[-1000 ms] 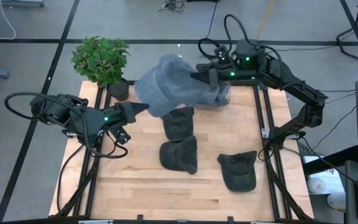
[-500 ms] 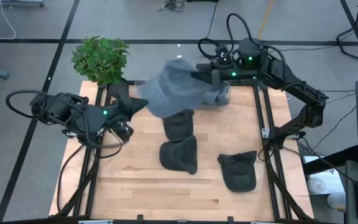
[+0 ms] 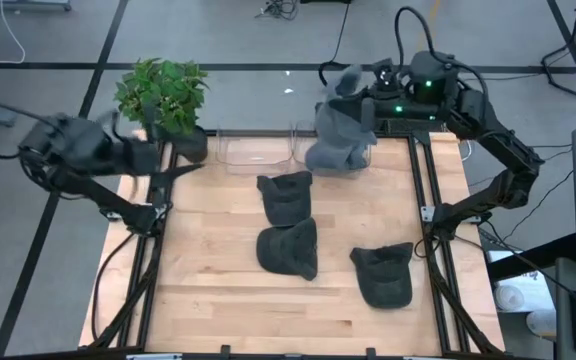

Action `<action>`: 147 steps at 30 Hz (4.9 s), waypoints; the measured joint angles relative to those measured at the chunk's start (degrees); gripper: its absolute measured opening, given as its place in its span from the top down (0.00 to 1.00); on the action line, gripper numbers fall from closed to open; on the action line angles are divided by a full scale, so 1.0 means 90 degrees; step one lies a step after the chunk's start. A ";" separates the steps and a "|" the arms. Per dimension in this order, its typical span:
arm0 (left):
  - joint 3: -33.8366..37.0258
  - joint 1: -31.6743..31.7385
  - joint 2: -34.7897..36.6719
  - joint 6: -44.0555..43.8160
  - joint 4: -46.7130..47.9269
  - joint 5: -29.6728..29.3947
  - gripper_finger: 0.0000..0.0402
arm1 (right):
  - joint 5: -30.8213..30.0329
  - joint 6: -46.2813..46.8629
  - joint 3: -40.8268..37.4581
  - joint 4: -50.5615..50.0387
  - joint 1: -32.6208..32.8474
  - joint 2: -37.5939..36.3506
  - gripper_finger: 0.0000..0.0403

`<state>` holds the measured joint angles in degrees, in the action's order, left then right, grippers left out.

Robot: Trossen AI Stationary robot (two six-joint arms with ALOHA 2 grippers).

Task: Pick & Place hat
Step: Put the blue cap into the right transparent bin

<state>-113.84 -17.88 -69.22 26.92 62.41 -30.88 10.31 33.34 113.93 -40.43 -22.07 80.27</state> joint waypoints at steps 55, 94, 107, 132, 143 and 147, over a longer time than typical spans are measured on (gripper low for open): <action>0.0000 0.0623 0.1153 -0.2674 0.0909 0.1651 0.42 | -0.0977 -0.1617 0.1428 -0.1540 -0.1660 0.2249 0.94; 0.0000 0.0623 0.1153 -0.2851 0.1055 0.1579 0.42 | -0.1123 -0.1811 0.0133 -0.1194 -0.1425 0.3264 0.94; 0.0000 0.0623 0.1153 -0.3055 0.1052 0.1579 0.42 | -0.0831 -0.1438 -0.1382 -0.0368 -0.1381 0.3252 0.94; 0.0000 0.0622 0.1153 -0.3058 0.1050 0.1629 0.42 | -0.0788 -0.0953 -0.1406 -0.1144 -0.1848 0.2144 0.71; 0.0000 0.0621 0.1150 -0.3370 0.1044 0.1608 0.42 | 0.0400 -0.0669 -0.1387 0.1001 -0.1770 0.1820 0.90; 0.0000 0.0623 0.1150 -0.3502 0.1044 0.1591 0.42 | 0.0373 -0.0791 -0.1407 0.1033 -0.1715 0.2160 0.98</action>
<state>-113.84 -12.27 -58.87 -4.60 71.80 -16.56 13.67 26.23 101.27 -31.13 -37.51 99.71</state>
